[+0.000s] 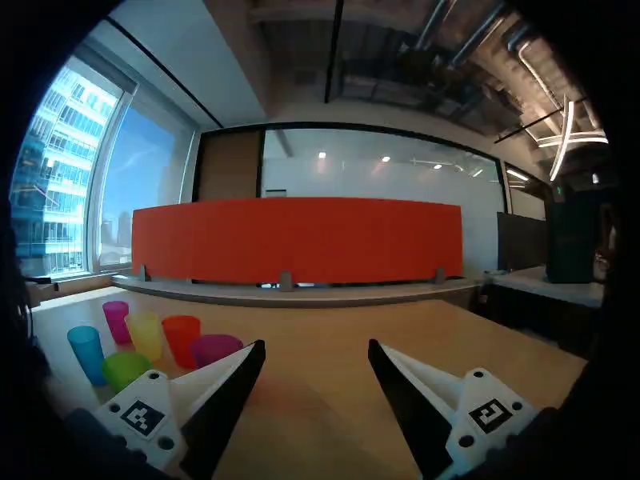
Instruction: Pour water
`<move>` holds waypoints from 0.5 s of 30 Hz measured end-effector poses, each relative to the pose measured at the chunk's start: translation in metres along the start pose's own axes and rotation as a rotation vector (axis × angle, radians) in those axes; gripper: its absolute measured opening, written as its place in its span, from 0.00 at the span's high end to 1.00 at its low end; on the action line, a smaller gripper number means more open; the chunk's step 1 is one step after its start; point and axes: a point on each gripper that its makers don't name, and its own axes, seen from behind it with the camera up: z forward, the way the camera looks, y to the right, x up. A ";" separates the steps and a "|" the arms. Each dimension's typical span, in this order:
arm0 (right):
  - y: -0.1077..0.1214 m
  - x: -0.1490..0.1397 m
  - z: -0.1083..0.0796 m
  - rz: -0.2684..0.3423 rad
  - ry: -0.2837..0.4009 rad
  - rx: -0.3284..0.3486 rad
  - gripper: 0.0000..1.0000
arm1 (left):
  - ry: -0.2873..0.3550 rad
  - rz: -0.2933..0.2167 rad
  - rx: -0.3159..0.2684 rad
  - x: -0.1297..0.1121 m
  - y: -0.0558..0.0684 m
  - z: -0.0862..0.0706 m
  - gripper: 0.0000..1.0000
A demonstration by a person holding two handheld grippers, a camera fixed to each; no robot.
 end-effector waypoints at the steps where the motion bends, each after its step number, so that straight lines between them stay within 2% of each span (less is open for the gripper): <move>1: 0.000 0.000 0.000 0.000 0.000 0.000 0.01 | 0.000 0.000 0.000 0.000 0.000 0.000 0.01; 15: -0.001 0.000 -0.001 0.000 0.000 0.000 0.01 | 0.000 0.000 0.000 0.000 0.001 0.000 0.01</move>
